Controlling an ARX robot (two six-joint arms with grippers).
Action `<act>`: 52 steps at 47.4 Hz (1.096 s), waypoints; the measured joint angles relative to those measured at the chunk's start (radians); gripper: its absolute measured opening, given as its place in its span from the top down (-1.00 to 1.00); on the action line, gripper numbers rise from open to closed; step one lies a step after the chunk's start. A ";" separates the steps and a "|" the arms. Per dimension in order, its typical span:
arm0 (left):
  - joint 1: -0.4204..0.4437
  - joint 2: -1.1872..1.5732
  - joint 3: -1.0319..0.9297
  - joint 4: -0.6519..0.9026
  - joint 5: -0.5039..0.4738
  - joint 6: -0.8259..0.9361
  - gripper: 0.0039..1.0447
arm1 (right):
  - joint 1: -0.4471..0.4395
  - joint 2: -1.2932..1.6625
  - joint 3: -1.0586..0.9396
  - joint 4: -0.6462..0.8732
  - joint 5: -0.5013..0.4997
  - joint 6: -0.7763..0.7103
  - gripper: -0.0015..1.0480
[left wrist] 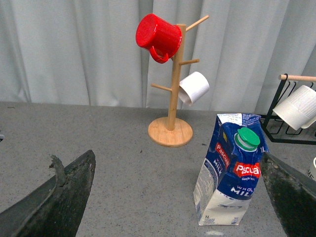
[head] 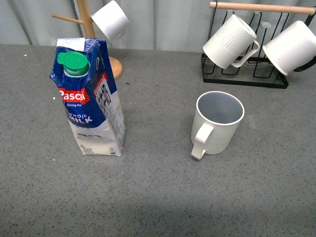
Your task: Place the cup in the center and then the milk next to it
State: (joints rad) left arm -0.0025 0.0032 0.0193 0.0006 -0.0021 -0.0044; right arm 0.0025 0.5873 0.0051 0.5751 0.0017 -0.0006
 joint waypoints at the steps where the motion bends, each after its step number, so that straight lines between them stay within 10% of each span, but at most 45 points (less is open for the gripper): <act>1: 0.000 0.000 0.000 0.000 0.000 0.000 -0.88 | 0.000 -0.013 0.000 -0.012 0.000 0.000 0.98; 52: 0.000 0.000 0.000 0.000 0.000 0.000 -0.88 | 0.000 -0.491 0.000 -0.502 0.000 0.000 0.98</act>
State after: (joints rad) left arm -0.0025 0.0032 0.0193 0.0006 -0.0021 -0.0044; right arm 0.0025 0.0959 0.0055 0.0727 0.0013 -0.0006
